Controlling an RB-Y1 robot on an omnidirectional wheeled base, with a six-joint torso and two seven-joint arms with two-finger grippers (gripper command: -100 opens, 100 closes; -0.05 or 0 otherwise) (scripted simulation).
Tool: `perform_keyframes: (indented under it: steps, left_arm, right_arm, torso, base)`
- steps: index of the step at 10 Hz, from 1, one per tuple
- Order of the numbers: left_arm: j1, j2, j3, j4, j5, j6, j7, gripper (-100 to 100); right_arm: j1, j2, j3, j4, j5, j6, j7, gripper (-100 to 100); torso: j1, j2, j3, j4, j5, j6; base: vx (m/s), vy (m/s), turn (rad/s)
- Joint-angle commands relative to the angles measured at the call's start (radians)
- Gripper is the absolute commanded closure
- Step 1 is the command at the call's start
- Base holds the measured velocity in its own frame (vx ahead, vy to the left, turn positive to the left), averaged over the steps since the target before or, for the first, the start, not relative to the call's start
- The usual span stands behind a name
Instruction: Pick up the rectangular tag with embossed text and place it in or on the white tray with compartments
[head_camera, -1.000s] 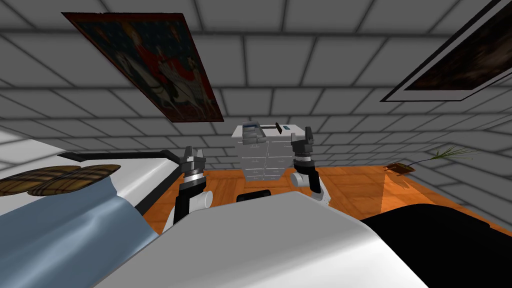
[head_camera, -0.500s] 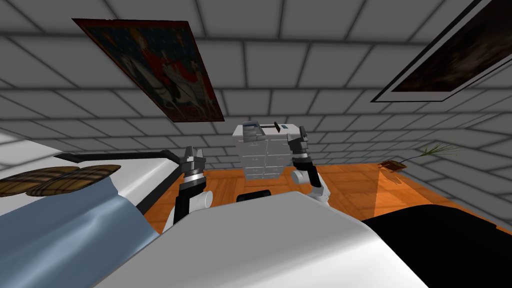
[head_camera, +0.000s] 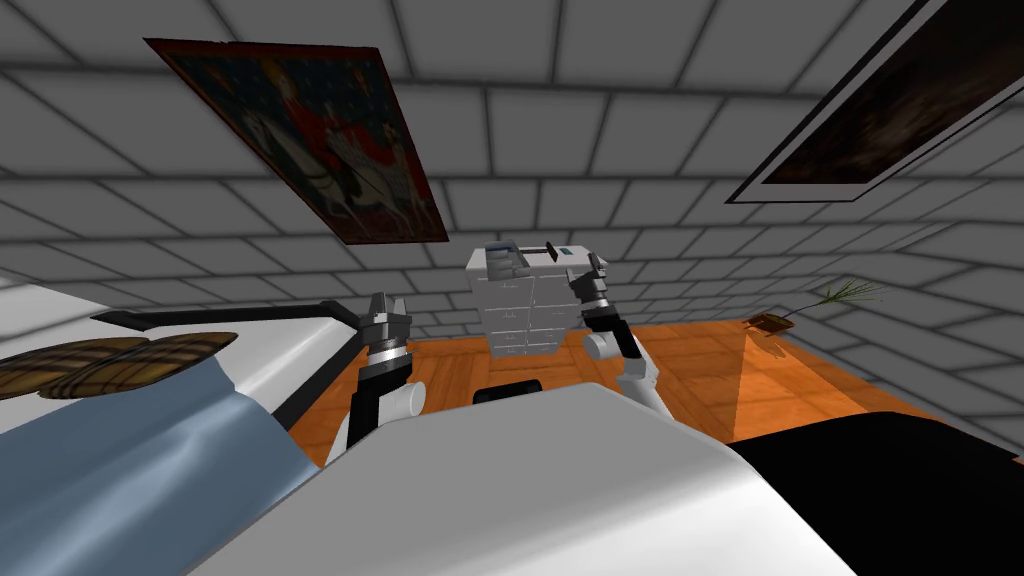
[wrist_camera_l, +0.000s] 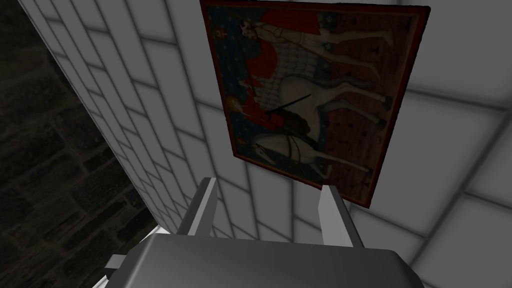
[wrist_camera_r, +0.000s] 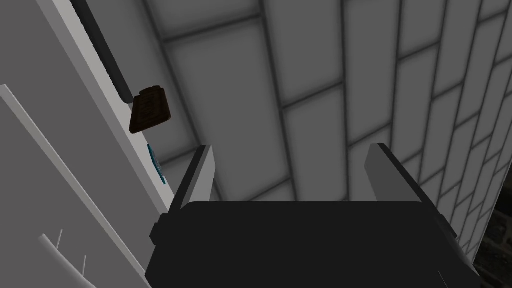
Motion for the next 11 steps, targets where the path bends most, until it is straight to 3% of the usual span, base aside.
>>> perform_keyframes:
  steps: [1,2,4,5,6,7,9,10,11]
  left_arm:
    - [0.000,0.000,0.000,0.000,0.000,0.000,0.000,0]
    - [0.000,0.000,0.000,0.000,0.000,0.000,0.000,0]
    - [0.000,0.000,0.000,0.000,0.000,0.000,0.000,0]
    - [0.000,0.000,0.000,0.000,0.000,0.000,0.000,0]
    - [0.000,0.000,0.000,0.000,0.000,0.000,0.000,0]
    - [0.000,0.000,0.000,0.000,0.000,0.000,0.000,0]
    - [0.000,0.000,0.000,0.000,0.000,0.000,0.000,0]
    - [0.000,0.000,0.000,0.000,0.000,0.000,0.000,0]
    - [0.000,0.000,0.000,0.000,0.000,0.000,0.000,0]
  right_arm:
    - [-0.013,-0.017,0.003,0.010,-0.017,0.050,-0.022,-100]
    - [-0.043,-0.057,0.005,0.033,-0.056,0.081,-0.065,-100]
    - [-0.043,-0.057,0.005,0.033,-0.056,0.122,-0.065,-100]
    - [-0.074,-0.099,0.007,0.058,-0.096,0.160,-0.111,-100]
    - [-0.074,-0.099,0.007,0.058,-0.096,0.188,-0.111,-100]
    - [-0.106,-0.141,0.009,0.084,-0.139,0.222,-0.152,-100]
    - [-0.106,-0.141,0.009,0.084,-0.139,0.267,-0.160,-100]
    - [-0.140,-0.184,0.012,0.110,-0.182,0.294,-0.210,-100]
    - [-0.140,-0.184,0.012,0.110,-0.182,0.323,-0.210,-100]
  torso:
    - [0.000,0.000,0.000,0.000,0.000,0.000]
    - [0.000,-0.001,0.000,0.000,0.000,0.000]
    - [0.000,-0.001,-0.001,0.000,0.000,0.000]
    - [-0.001,-0.002,-0.001,0.000,0.000,0.000]
    - [0.000,-0.002,-0.001,0.000,0.000,0.000]
    - [0.000,-0.002,-0.001,0.000,0.000,0.000]
    - [0.000,-0.002,-0.001,0.000,0.000,0.000]
    - [0.000,-0.002,-0.001,0.000,0.000,0.000]
    - [0.000,-0.002,-0.001,0.000,0.000,0.000]
  base:
    - [-0.042,0.030,-0.028]
    - [-0.037,0.035,-0.048]
    - [-0.025,0.022,-0.018]
    - [-0.033,0.028,-0.049]
    - [-0.031,0.026,-0.037]
    - [-0.033,0.035,-0.058]
    - [-0.019,0.024,-0.010]
    - [-0.022,0.026,-0.050]
    - [-0.020,0.029,-0.031]
